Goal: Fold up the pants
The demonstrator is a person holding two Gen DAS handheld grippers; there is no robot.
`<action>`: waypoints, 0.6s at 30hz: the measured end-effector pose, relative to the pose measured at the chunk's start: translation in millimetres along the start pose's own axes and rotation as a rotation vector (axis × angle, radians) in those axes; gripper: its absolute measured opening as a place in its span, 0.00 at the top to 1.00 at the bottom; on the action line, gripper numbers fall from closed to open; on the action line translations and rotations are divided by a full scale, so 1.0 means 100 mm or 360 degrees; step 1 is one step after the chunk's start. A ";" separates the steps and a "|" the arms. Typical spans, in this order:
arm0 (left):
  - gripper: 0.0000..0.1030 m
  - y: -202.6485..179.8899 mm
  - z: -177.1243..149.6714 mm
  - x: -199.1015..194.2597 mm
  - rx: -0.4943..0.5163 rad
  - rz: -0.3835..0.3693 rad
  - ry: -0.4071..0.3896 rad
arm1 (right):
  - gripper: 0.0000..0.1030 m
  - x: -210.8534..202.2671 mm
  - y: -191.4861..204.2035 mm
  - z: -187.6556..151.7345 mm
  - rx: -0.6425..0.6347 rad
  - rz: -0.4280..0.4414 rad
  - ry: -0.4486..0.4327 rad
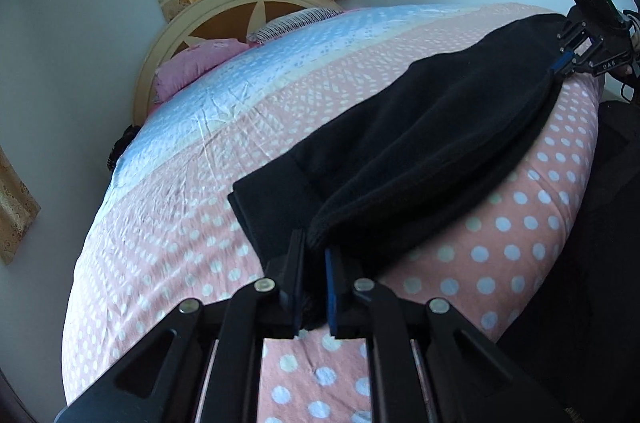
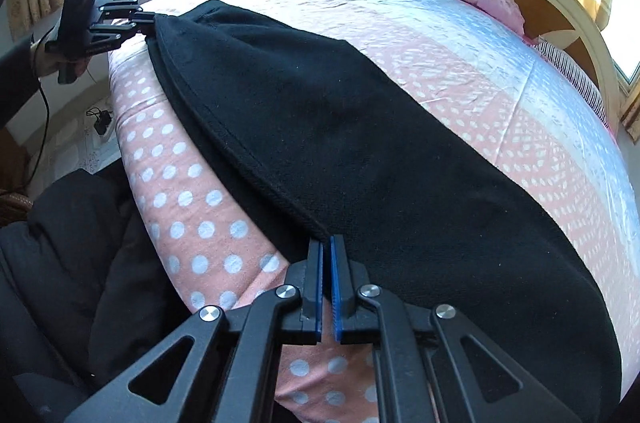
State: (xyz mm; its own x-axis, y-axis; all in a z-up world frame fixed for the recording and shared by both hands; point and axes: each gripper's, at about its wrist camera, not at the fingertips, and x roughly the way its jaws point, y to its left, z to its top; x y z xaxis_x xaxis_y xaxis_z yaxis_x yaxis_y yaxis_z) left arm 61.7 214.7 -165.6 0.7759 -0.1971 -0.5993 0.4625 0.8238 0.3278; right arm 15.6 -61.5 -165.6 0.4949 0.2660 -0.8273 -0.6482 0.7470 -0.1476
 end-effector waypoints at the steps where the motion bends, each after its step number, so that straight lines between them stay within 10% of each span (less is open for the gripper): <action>1: 0.88 0.00 0.00 -0.01 0.0001 0.0003 0.0000 | 0.97 0.00 0.00 0.00 -0.0007 0.0005 0.0010; 11: 0.56 0.13 -0.23 -0.24 0.0018 0.0144 0.0101 | 0.82 -0.10 0.03 -0.06 -0.0096 -0.0043 -0.0004; 18: 0.35 0.50 -0.06 -0.66 -0.0439 0.0228 -0.0155 | 0.69 -0.43 -0.20 0.26 0.0041 0.0039 -0.0193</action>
State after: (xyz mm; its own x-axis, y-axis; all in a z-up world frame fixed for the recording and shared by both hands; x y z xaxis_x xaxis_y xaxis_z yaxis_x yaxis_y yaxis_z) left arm 31.2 271.7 -114.3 0.8681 -0.1075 -0.4845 0.2221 0.9572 0.1855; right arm 22.2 -72.1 -112.9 0.5466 0.3550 -0.7584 -0.6465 0.7545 -0.1127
